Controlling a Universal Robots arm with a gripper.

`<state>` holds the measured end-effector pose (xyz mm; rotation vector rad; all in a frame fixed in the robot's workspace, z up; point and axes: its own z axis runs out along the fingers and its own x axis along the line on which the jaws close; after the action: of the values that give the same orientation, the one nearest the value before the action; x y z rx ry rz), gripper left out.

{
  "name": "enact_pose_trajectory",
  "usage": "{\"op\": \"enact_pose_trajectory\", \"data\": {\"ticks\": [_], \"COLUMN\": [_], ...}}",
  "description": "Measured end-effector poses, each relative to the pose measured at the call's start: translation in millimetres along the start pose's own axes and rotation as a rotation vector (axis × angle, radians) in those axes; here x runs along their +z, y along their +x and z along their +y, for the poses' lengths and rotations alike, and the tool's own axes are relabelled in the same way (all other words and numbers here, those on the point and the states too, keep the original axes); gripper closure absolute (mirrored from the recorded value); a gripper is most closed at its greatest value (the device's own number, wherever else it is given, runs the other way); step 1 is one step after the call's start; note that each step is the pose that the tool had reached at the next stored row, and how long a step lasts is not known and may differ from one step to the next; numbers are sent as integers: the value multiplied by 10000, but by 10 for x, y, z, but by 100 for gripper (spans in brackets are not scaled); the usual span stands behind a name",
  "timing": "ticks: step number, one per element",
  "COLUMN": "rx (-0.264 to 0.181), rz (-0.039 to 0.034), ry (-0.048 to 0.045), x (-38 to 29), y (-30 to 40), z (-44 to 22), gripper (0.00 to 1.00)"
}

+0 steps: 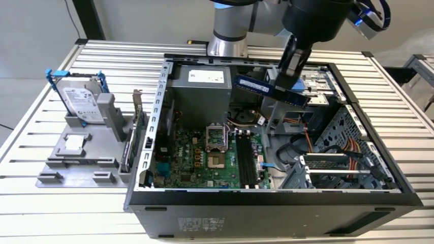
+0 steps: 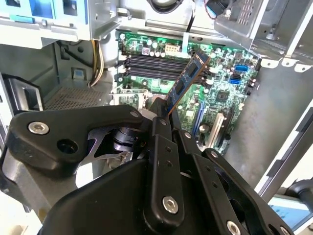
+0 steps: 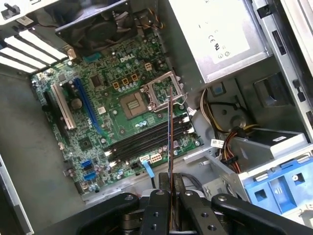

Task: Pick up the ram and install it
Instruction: 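Insert the ram into the slot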

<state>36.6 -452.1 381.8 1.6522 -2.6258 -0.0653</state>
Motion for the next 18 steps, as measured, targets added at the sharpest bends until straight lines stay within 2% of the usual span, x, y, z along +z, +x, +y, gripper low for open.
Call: {"op": "enact_pose_trajectory", "data": {"ticks": [18], "rx": [1292], "rz": [-73], "ry": [-13], "x": [0], "y": [0], "z": [0], "gripper": [100]}}
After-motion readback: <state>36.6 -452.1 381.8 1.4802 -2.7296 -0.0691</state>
